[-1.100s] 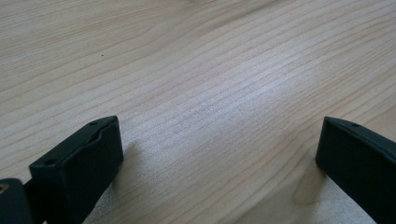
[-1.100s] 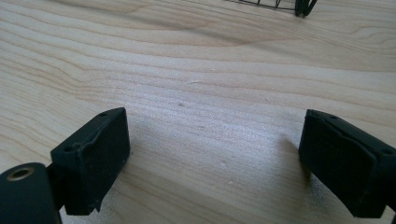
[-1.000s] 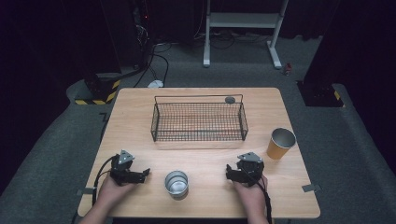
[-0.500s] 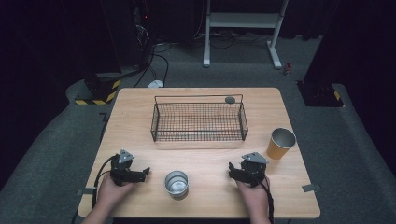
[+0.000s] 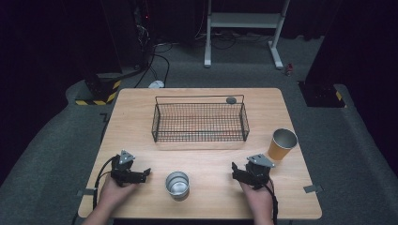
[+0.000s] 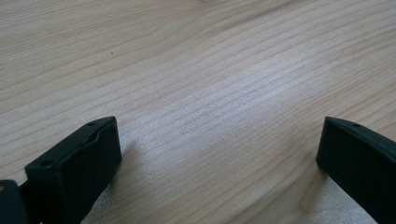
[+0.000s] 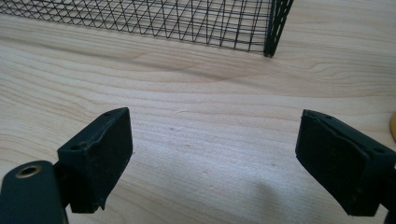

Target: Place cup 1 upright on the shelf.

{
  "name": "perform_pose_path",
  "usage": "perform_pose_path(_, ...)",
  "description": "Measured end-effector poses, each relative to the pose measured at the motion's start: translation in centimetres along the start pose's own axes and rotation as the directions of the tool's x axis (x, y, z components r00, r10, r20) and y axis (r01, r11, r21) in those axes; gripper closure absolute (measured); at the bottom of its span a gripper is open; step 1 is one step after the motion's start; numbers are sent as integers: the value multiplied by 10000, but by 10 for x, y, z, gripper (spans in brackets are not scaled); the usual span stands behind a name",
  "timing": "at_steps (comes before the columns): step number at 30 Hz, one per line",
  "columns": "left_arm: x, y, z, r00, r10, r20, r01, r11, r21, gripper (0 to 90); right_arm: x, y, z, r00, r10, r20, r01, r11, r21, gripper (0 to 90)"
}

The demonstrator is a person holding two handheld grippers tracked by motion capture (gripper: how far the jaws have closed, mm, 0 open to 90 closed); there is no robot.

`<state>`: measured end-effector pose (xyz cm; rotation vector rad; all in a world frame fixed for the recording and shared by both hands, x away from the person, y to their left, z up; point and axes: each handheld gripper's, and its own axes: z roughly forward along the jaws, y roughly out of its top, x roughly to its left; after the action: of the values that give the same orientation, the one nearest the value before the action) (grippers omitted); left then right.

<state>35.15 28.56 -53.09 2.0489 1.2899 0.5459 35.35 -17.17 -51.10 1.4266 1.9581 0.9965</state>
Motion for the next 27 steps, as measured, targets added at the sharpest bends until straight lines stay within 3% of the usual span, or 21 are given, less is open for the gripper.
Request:
perform_pose_path(14, 0, 0, 0, 10000, 4, 14, -4, 10000, 0, 2, -11, 0, -13, 9987, 84, 502, -61, 9989, -464, 105)
perform_pose_path(27, -1, 3, 3, 10000, -17, 59, 17, 10000, 8, 2, -32, -10, -31, 9934, 379, 1084, -308, 9973, -664, 104)
